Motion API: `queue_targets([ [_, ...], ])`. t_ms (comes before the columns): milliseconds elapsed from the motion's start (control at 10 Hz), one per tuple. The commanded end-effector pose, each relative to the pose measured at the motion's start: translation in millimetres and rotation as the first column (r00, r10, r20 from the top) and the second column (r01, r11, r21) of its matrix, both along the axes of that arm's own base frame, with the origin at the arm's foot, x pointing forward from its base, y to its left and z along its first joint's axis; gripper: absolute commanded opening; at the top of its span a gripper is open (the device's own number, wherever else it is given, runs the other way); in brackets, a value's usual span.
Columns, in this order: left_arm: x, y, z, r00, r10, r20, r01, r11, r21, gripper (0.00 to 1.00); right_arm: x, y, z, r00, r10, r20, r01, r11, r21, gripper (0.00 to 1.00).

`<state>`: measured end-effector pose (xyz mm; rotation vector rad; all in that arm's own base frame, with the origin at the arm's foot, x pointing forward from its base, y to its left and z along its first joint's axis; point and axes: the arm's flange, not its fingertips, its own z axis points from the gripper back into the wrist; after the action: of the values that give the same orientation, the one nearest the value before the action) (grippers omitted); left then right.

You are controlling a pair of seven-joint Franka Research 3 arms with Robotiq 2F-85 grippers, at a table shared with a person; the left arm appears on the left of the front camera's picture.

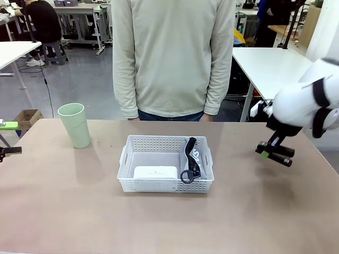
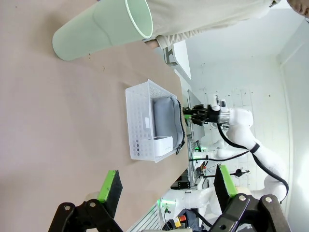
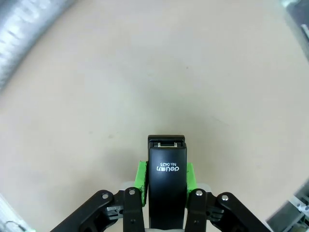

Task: Efficiently arrange items inside the basket to fit them all.
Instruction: Pick up the Stapler and place it inside the Organizing basket.

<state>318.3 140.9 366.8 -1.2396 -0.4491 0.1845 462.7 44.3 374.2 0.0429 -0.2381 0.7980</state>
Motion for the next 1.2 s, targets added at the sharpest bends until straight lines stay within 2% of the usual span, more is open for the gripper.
queue_targets([
  [0, -2.5, 0.4, 3.6, 1.000, -0.007, -0.011, 0.007, 1.000, -0.010, 1.00, -50.6, 24.4, 73.3, 1.000, -0.024, 0.011, 0.024, 1.000, 0.013, 0.00],
  [100, -2.5, 0.4, 3.6, 1.000, -0.007, -0.011, 0.007, 1.000, -0.010, 1.00, -68.0, 43.6, 94.7, 0.999, 0.034, 0.019, -0.035, 0.999, 0.032, 0.00],
  [200, -2.5, 0.4, 3.6, 1.000, -0.007, -0.011, 0.007, 1.000, -0.010, 1.00, -74.3, 66.1, 118.5, 0.996, 0.075, 0.037, -0.078, 0.992, 0.098, 0.19],
  [400, -2.5, 0.4, 3.6, 1.000, -0.007, -0.011, 0.007, 1.000, -0.010, 1.00, -70.9, 123.6, 157.0, 0.983, 0.161, 0.092, -0.173, 0.974, 0.146, 0.19],
  [600, -2.5, 0.4, 3.6, 1.000, -0.007, -0.011, 0.007, 1.000, -0.010, 1.00, -64.5, 207.6, 168.9, 0.947, 0.292, 0.138, -0.313, 0.935, 0.170, 0.19],
  [800, -2.5, 0.4, 3.6, 1.000, -0.007, -0.011, 0.007, 1.000, -0.010, 1.00, -61.4, 284.4, 160.6, 0.911, 0.367, 0.190, -0.401, 0.895, 0.196, 0.19],
  [900, -2.5, 0.4, 3.6, 1.000, -0.007, -0.011, 0.007, 1.000, -0.010, 1.00, -59.9, 317.1, 146.1, 0.901, 0.388, 0.194, -0.424, 0.882, 0.206, 0.19],
  [1100, -2.5, 0.4, 3.6, 1.000, -0.007, -0.011, 0.007, 1.000, -0.010, 1.00, -64.9, 362.2, 98.0, 0.891, 0.394, 0.227, -0.444, 0.860, 0.251, 0.19],
])
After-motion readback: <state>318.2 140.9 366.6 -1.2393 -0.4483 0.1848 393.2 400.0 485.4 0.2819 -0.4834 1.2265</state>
